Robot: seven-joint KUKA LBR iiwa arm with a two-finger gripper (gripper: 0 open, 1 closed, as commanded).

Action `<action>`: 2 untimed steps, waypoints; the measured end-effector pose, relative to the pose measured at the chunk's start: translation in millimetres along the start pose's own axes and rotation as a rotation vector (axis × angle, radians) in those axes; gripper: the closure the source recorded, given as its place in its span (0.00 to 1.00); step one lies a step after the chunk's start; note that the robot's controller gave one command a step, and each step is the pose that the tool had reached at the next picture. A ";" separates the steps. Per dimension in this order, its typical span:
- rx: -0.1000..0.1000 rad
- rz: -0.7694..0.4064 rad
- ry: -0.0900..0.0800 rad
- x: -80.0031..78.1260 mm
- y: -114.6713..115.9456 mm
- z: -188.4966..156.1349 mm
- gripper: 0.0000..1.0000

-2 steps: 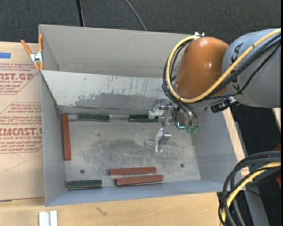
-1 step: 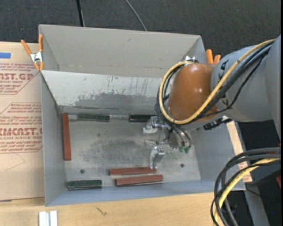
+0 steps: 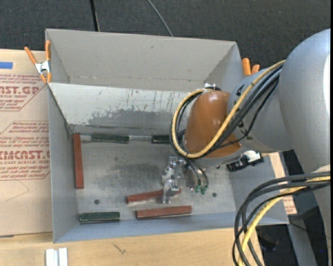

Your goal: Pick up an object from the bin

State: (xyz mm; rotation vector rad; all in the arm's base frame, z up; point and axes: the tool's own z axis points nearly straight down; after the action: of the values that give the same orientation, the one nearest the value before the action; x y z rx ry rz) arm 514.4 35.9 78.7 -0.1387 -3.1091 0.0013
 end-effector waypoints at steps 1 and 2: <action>0.000 0.000 0.000 0.1 0.0 0.1 1.00; -0.002 -0.069 -0.039 7.3 -11.7 -169.7 1.00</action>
Offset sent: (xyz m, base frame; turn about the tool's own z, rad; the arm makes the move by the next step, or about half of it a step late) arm -0.0050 -0.0113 0.1657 -0.0685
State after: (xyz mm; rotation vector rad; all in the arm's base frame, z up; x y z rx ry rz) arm 511.1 24.8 248.6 -0.0321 -3.1511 0.0001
